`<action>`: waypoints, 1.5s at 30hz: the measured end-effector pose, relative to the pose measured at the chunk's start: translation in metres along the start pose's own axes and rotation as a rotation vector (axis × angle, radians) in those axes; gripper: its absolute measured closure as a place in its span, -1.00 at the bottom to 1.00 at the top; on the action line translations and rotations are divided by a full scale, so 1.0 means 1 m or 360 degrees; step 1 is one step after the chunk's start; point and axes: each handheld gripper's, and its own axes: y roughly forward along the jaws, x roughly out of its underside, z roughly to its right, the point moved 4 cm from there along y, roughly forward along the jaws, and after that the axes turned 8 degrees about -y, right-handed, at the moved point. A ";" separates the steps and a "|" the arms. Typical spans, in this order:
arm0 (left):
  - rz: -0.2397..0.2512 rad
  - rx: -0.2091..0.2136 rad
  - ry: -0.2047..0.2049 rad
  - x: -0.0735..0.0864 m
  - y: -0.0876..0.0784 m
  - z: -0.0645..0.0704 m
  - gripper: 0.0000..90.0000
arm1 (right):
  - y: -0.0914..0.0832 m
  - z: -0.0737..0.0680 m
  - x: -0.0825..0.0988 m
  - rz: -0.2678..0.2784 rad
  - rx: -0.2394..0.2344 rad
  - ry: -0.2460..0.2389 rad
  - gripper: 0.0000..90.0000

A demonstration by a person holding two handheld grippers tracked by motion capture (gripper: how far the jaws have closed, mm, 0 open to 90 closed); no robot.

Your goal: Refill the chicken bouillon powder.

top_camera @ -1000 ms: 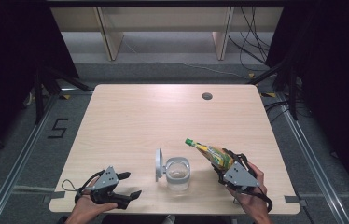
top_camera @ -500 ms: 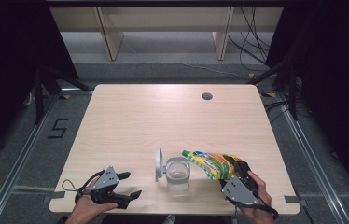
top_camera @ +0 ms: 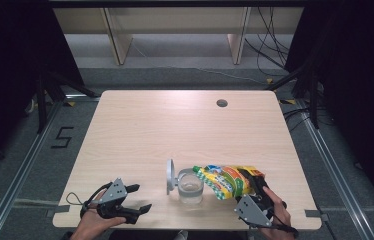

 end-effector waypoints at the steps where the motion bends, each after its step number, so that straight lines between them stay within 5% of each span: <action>1: -0.0014 0.0003 0.0004 0.000 -0.001 0.000 -0.54 | 0.000 -0.001 -0.001 0.0003 0.0000 0.0005 -0.08; 3: -0.0012 0.0012 -0.0005 0.000 -0.001 0.000 -0.54 | -0.001 -0.003 -0.001 -0.0011 -0.0011 0.0025 -0.08; 15: -0.0007 0.0016 -0.0003 0.000 -0.001 0.001 -0.54 | -0.001 -0.007 -0.010 -0.0040 0.0008 -0.0144 -0.08; 21: 0.0001 0.0022 -0.0063 0.001 0.001 0.003 -0.55 | -0.002 -0.007 -0.012 -0.0069 0.0029 -0.0273 -0.08; 25: -0.0013 0.0021 0.0000 0.000 0.000 0.001 -0.55 | -0.002 -0.004 -0.015 -0.0083 0.0036 -0.0423 -0.04; 26: -0.0003 0.0025 -0.0014 0.000 0.001 0.002 -0.55 | -0.002 -0.007 -0.013 -0.0102 0.0040 -0.0370 -0.03; 27: -0.0011 0.0024 -0.0056 0.001 0.001 0.003 -0.55 | -0.001 -0.005 -0.013 -0.0090 0.0052 -0.0439 -0.03; 28: -0.0016 0.0017 -0.0042 0.001 0.000 0.002 -0.55 | -0.002 -0.008 -0.013 -0.0125 0.0049 -0.0386 -0.03; 29: -0.0017 0.0017 -0.0044 0.001 0.000 0.002 -0.55 | -0.001 -0.005 -0.015 -0.0111 0.0055 -0.0495 -0.03; 30: -0.0005 0.0025 -0.0062 0.001 0.001 0.003 -0.55 | -0.001 -0.009 -0.013 -0.0137 0.0059 -0.0438 -0.03; 31: -0.0009 0.0021 -0.0005 0.001 0.000 0.001 -0.55 | 0.000 -0.009 -0.014 -0.0136 0.0057 -0.0456 -0.02; 33: 0.0004 0.0025 -0.0013 0.000 0.001 0.001 -0.55 | 0.000 -0.006 -0.016 -0.0122 0.0062 -0.0538 -0.02; 35: -0.0005 0.0021 -0.0006 0.000 0.000 0.001 -0.55 | -0.001 -0.008 -0.016 -0.0146 0.0063 -0.0505 -0.02; 36: -0.0008 0.0019 -0.0007 0.000 0.000 0.001 -0.55 | -0.001 -0.005 -0.018 -0.0138 0.0082 -0.0600 -0.02; 38: -0.0005 0.0020 -0.0004 0.000 0.000 0.000 -0.55 | -0.001 -0.006 -0.018 -0.0152 0.0077 -0.0586 -0.02; 41: 0.0004 0.0020 -0.0016 0.000 0.001 0.000 -0.55 | -0.001 -0.004 -0.021 -0.0158 0.0079 -0.0683 -0.02; 42: 0.0007 0.0018 -0.0068 0.001 0.001 0.002 -0.55 | -0.001 -0.003 -0.022 -0.0154 0.0090 -0.0728 -0.02; 44: -0.0042 -0.0012 -0.0010 0.001 -0.001 -0.002 -0.55 | -0.002 0.000 -0.026 -0.0170 0.0103 -0.0827 -0.02; 45: -0.0042 -0.0006 -0.0019 0.001 -0.001 -0.001 -0.55 | -0.001 -0.002 -0.026 -0.0173 0.0085 -0.0801 -0.02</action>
